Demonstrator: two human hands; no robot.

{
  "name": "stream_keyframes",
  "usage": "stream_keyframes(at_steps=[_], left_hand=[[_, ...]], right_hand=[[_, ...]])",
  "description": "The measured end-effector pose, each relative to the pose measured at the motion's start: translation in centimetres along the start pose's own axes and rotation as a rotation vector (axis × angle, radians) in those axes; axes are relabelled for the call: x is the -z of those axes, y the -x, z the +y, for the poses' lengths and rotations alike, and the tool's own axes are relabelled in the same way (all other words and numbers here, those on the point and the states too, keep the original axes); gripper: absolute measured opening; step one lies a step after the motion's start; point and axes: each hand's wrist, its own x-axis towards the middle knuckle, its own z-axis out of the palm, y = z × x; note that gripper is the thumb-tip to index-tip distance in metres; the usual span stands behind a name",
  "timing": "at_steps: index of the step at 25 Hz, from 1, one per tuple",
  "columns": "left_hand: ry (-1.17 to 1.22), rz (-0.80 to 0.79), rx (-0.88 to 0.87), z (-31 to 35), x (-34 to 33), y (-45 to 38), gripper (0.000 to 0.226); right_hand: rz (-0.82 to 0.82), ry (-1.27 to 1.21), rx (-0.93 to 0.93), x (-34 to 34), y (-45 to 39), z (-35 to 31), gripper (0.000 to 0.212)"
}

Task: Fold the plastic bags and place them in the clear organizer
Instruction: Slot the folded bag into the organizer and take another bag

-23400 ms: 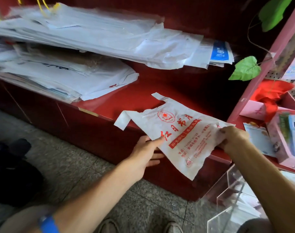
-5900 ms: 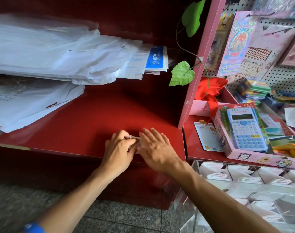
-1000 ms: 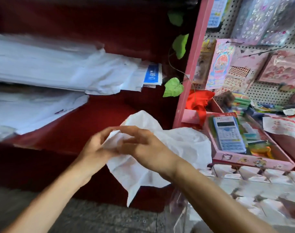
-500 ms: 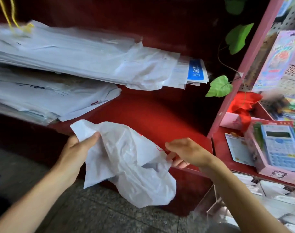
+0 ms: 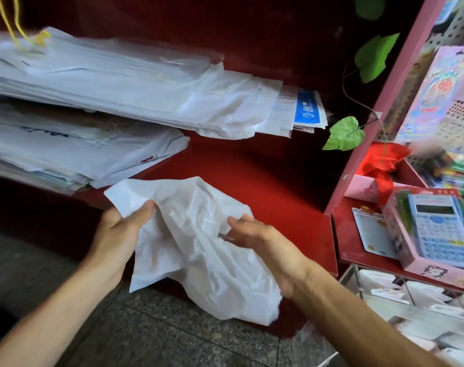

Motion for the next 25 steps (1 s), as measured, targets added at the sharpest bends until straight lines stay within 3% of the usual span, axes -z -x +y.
stream_keyframes(at_steps=[3, 7, 9, 14, 17, 20, 23, 25], left_hand=[[-0.028, -0.054, -0.035, 0.1, 0.0, 0.4, 0.010], [-0.055, -0.085, -0.076, 0.3, 0.3, 0.3, 0.013], [-0.088, -0.130, -0.088, 0.4, 0.3, 0.3, 0.016], [-0.069, -0.122, -0.066, 0.5, 0.0, 0.1, 0.016], [-0.075, -0.103, -0.059, 0.5, -0.2, -0.1, 0.015], [-0.088, -0.072, -0.059, 0.6, -0.2, -0.1, 0.015], [-0.082, -0.034, -0.045, 0.9, 0.2, -0.1, 0.015], [-0.081, -0.017, -0.032, 0.9, 0.3, -0.2, 0.016]], right_hand=[[0.155, -0.053, 0.134, 0.6, -0.5, -0.4, 0.039], [0.378, -0.077, 0.316, 1.8, 0.1, -1.5, 0.016], [0.412, -0.044, 0.419, 2.3, 1.2, -2.7, 0.015], [0.240, 0.139, 0.337, 2.7, 2.6, -2.5, 0.064], [0.289, -0.004, 0.411, 2.6, 2.3, -2.5, 0.079], [0.400, -0.166, 0.540, 3.8, 2.7, -4.1, 0.068], [0.552, -0.057, 0.724, 5.9, 3.7, -5.3, 0.053], [0.607, 0.016, 0.694, 6.6, 3.8, -5.1, 0.036]])
